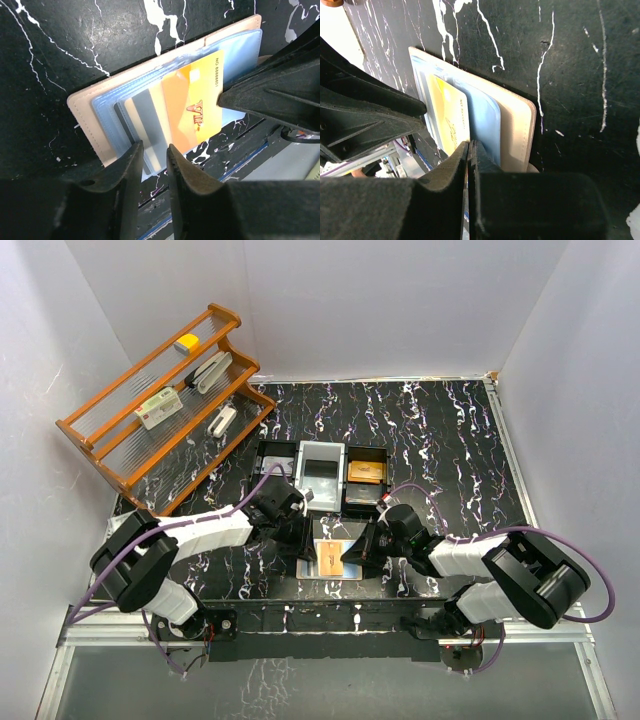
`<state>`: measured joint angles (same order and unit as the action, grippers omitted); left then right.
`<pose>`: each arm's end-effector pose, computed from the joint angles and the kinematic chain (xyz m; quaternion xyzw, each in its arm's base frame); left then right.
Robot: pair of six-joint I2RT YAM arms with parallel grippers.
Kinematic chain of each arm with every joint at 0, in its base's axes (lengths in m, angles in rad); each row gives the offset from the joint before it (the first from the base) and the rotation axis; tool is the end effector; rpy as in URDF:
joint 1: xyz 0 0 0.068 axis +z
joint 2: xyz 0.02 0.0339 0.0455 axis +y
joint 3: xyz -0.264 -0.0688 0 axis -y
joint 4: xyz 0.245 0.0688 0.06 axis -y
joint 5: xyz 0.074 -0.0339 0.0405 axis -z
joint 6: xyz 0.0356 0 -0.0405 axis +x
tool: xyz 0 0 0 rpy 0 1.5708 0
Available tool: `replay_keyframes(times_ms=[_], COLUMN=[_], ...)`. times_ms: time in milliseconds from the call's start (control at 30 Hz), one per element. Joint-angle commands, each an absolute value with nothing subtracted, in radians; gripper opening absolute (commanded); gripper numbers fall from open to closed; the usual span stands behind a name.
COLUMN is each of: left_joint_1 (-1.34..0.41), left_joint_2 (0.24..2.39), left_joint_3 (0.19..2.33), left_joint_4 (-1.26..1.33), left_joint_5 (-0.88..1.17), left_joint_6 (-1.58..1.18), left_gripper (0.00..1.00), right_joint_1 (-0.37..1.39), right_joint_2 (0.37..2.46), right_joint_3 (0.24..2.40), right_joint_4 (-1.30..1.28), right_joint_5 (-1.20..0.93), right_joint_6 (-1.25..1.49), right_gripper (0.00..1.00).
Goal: Take the credit cards out of the card holder
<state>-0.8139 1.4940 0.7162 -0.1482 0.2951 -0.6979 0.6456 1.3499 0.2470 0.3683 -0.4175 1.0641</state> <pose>0.1857 -0.2116 0.1612 0.1009 0.9339 -0.3164 0.1324 0.1553 0.1350 0.1081 0.1034 0.8920 0.4240 0.1178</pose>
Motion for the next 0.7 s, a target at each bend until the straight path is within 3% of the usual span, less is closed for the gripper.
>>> replay_keyframes(times_ms=[0,200,500,667], left_joint_1=[-0.819,-0.820,-0.830,-0.831], left_joint_2=[1.452,1.498,1.579,1.592], left_joint_3=[0.770,0.788,0.723,0.691], left_joint_4=[-0.233,-0.187,-0.200,-0.204], left_joint_5=[0.292,0.374,0.305,0.287], left_joint_6=[-0.651,-0.650,-0.675,-0.674], left_gripper=[0.27,0.30,0.15,0.09], right_joint_1=[0.641,0.641,0.641,0.641], right_joint_2=[1.349,1.354,1.348,1.373], right_joint_3=[0.272,0.273,0.268,0.255], right_joint_4=[0.375,0.395,0.448,0.505], right_joint_5=[-0.407,-0.417,-0.443,-0.455], right_joint_6=[1.052,1.069,1.101,1.126], right_gripper=[0.00,0.00,0.00,0.11])
